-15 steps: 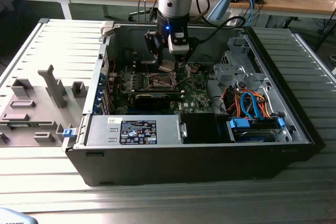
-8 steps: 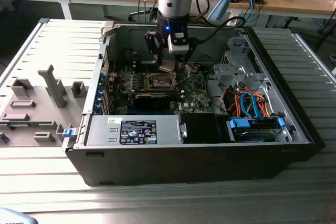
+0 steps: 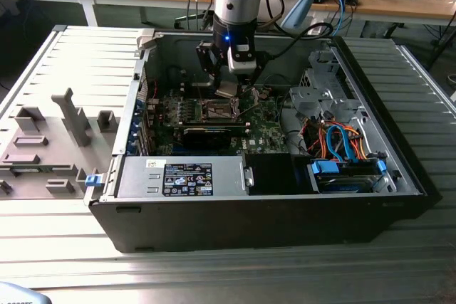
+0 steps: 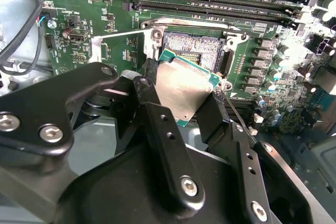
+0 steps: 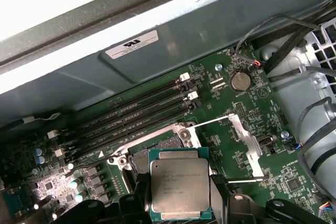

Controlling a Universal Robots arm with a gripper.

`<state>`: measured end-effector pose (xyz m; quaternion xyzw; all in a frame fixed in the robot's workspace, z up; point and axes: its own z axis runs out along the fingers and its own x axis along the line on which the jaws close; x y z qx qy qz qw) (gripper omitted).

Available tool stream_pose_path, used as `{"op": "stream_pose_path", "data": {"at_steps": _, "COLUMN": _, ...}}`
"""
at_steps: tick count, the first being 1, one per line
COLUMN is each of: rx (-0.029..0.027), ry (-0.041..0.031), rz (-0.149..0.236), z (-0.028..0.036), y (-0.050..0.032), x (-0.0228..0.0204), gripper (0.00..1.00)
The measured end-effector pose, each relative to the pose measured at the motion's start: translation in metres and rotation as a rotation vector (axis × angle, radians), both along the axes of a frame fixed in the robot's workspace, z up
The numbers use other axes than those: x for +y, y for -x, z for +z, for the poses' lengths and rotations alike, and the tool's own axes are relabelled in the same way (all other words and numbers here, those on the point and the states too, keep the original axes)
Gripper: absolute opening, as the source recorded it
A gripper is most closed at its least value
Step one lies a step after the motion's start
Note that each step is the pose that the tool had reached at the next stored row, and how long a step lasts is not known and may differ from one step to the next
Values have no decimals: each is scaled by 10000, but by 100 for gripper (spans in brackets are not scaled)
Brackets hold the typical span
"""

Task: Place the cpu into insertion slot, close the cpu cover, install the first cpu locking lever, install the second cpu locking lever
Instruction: 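Place the cpu into insertion slot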

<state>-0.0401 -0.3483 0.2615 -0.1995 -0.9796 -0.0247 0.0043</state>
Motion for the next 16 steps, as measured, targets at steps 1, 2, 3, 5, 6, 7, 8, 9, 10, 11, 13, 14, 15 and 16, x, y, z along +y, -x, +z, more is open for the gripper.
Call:
{"op": "stream_pose_path", "data": {"at_steps": 1, "rx": 0, "ry": 0, "rz": -7, "z": 0, "y": 0, "x": 0, "gripper": 55}}
{"op": "stream_pose_path", "data": {"at_steps": 2, "rx": 0, "ry": 0, "rz": -12, "z": -1, "y": 0, "x": 0, "gripper": 55}}
{"op": "stream_pose_path", "data": {"at_steps": 3, "rx": 1, "ry": 0, "rz": -19, "z": -1, "y": 0, "x": 0, "gripper": 55}}
{"op": "stream_pose_path", "data": {"at_steps": 5, "rx": 1, "ry": 0, "rz": -30, "z": -1, "y": 0, "x": 0, "gripper": 55}}
{"op": "stream_pose_path", "data": {"at_steps": 6, "rx": 0, "ry": 0, "rz": -36, "z": -2, "y": 0, "x": 0, "gripper": 55}}
{"op": "stream_pose_path", "data": {"at_steps": 7, "rx": 1, "ry": 0, "rz": -40, "z": -2, "y": 0, "x": 0, "gripper": 55}}
{"op": "stream_pose_path", "data": {"at_steps": 8, "rx": 0, "ry": 0, "rz": -47, "z": -2, "y": 0, "x": 0, "gripper": 55}}
{"op": "stream_pose_path", "data": {"at_steps": 9, "rx": 1, "ry": 0, "rz": -53, "z": -2, "y": 0, "x": 0, "gripper": 55}}
{"op": "stream_pose_path", "data": {"at_steps": 10, "rx": 1, "ry": 1, "rz": -58, "z": -3, "y": 0, "x": 0, "gripper": 55}}
{"op": "stream_pose_path", "data": {"at_steps": 11, "rx": 0, "ry": 1, "rz": -69, "z": -3, "y": 0, "x": 0, "gripper": 55}}
{"op": "stream_pose_path", "data": {"at_steps": 13, "rx": 0, "ry": 1, "rz": -85, "z": -4, "y": 0, "x": 0, "gripper": 55}}
{"op": "stream_pose_path", "data": {"at_steps": 14, "rx": 0, "ry": 1, "rz": -92, "z": -4, "y": 0, "x": 0, "gripper": 55}}
{"op": "stream_pose_path", "data": {"at_steps": 15, "rx": 1, "ry": 2, "rz": -102, "z": -4, "y": 0, "x": 0, "gripper": 55}}
{"op": "stream_pose_path", "data": {"at_steps": 16, "rx": 0, "ry": 3, "rz": -169, "z": -7, "y": 0, "x": 0, "gripper": 55}}
